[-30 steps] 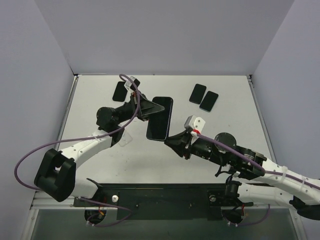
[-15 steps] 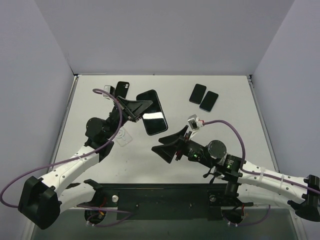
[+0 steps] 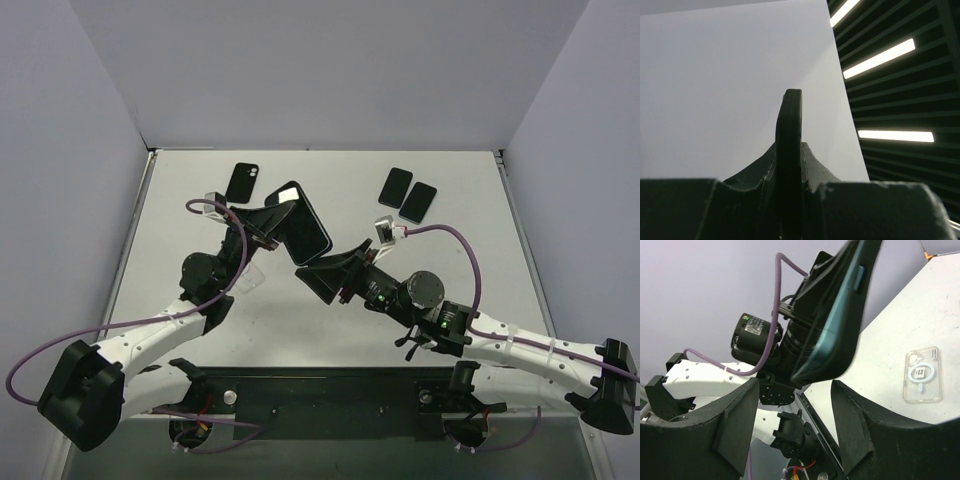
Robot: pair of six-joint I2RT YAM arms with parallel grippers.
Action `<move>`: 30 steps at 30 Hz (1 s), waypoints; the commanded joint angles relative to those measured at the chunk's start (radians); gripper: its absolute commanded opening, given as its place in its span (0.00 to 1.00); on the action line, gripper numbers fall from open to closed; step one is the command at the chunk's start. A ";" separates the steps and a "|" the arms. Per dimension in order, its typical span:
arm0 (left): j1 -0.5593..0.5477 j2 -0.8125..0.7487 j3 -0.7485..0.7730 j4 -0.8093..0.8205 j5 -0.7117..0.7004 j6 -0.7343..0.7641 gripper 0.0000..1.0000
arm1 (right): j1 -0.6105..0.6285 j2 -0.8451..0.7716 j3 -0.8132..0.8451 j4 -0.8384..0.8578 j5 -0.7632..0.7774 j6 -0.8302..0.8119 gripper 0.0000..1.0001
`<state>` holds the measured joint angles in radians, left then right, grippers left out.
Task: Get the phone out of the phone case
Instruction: Remove the phone case from the phone.
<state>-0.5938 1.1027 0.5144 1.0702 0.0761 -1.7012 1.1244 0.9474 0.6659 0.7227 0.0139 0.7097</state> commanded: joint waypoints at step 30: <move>-0.060 -0.015 0.099 0.063 0.050 -0.113 0.00 | -0.057 0.053 -0.031 -0.064 0.023 -0.401 0.00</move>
<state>-0.6579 1.1343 0.5201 1.0870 0.0021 -1.7058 1.1267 0.9905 0.6739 0.7177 0.0929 0.5945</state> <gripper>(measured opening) 0.232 0.113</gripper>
